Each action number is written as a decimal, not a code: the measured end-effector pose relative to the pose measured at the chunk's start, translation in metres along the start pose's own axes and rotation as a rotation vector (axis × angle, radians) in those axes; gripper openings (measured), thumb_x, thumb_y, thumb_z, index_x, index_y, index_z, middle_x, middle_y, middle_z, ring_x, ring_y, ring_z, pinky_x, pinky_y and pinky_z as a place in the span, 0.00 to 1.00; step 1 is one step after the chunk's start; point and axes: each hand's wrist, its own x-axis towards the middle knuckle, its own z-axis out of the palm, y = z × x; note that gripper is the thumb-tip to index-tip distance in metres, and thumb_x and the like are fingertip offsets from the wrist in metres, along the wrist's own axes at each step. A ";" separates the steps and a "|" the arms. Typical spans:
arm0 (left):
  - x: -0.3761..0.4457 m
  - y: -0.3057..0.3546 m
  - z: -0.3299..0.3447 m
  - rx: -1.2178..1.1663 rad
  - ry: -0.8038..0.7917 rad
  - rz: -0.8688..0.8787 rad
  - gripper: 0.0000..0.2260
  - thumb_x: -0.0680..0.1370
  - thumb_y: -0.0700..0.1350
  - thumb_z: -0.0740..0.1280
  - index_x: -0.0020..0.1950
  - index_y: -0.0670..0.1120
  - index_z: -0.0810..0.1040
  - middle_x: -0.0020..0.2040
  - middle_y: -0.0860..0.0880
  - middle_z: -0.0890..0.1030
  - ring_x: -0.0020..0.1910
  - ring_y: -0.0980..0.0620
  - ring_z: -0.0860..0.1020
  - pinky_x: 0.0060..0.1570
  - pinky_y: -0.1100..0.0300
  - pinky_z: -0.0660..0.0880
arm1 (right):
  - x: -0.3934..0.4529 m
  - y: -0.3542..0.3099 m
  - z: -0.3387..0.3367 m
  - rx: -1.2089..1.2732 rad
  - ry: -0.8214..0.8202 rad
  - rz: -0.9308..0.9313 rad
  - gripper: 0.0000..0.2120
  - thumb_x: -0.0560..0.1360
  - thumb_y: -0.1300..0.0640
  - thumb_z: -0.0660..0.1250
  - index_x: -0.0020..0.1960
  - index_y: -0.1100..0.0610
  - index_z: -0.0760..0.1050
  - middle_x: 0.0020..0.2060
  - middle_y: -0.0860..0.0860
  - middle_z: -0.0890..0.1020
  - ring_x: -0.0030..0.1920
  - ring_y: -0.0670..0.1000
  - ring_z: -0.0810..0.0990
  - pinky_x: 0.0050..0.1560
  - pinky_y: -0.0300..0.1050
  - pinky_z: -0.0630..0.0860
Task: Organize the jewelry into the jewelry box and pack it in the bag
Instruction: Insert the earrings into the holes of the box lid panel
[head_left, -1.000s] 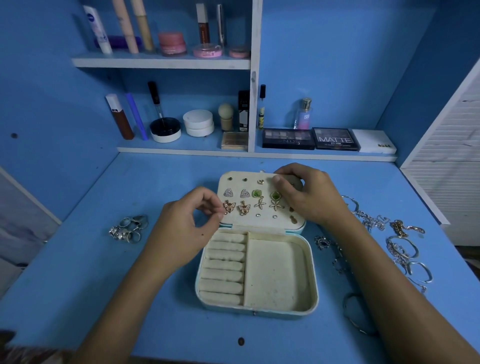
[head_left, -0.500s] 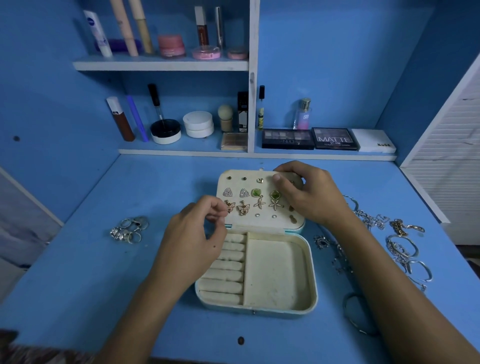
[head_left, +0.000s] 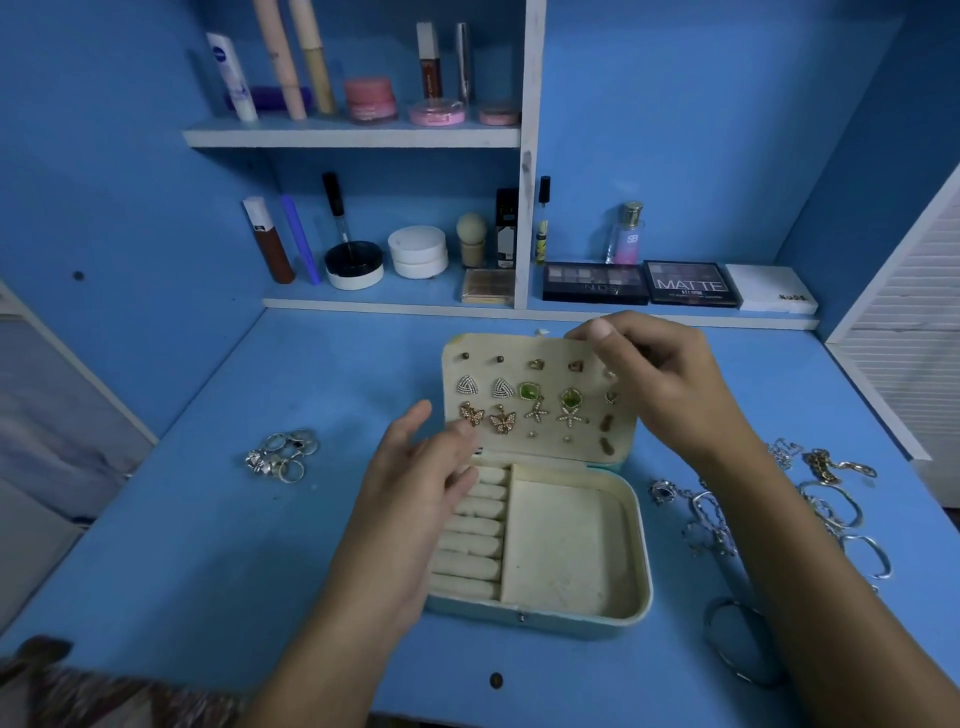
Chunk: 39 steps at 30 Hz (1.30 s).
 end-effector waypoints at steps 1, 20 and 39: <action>-0.002 0.000 0.001 -0.094 0.003 -0.019 0.26 0.77 0.45 0.68 0.74 0.49 0.66 0.57 0.49 0.84 0.58 0.55 0.82 0.65 0.53 0.74 | -0.001 -0.003 -0.001 0.030 -0.019 -0.009 0.15 0.79 0.47 0.62 0.45 0.54 0.84 0.41 0.49 0.85 0.42 0.51 0.80 0.42 0.40 0.73; -0.021 0.012 0.007 -0.560 0.094 -0.225 0.29 0.68 0.49 0.69 0.68 0.41 0.72 0.59 0.39 0.81 0.62 0.44 0.79 0.66 0.49 0.72 | -0.008 -0.009 0.000 0.196 -0.155 0.040 0.23 0.75 0.39 0.61 0.40 0.56 0.85 0.47 0.55 0.85 0.51 0.56 0.83 0.51 0.48 0.75; -0.026 0.017 0.012 -0.622 0.088 -0.272 0.26 0.67 0.51 0.72 0.62 0.45 0.77 0.58 0.40 0.82 0.59 0.42 0.81 0.66 0.46 0.72 | -0.012 -0.011 -0.003 0.346 -0.468 0.177 0.27 0.69 0.32 0.70 0.55 0.53 0.83 0.51 0.58 0.84 0.48 0.58 0.81 0.48 0.51 0.75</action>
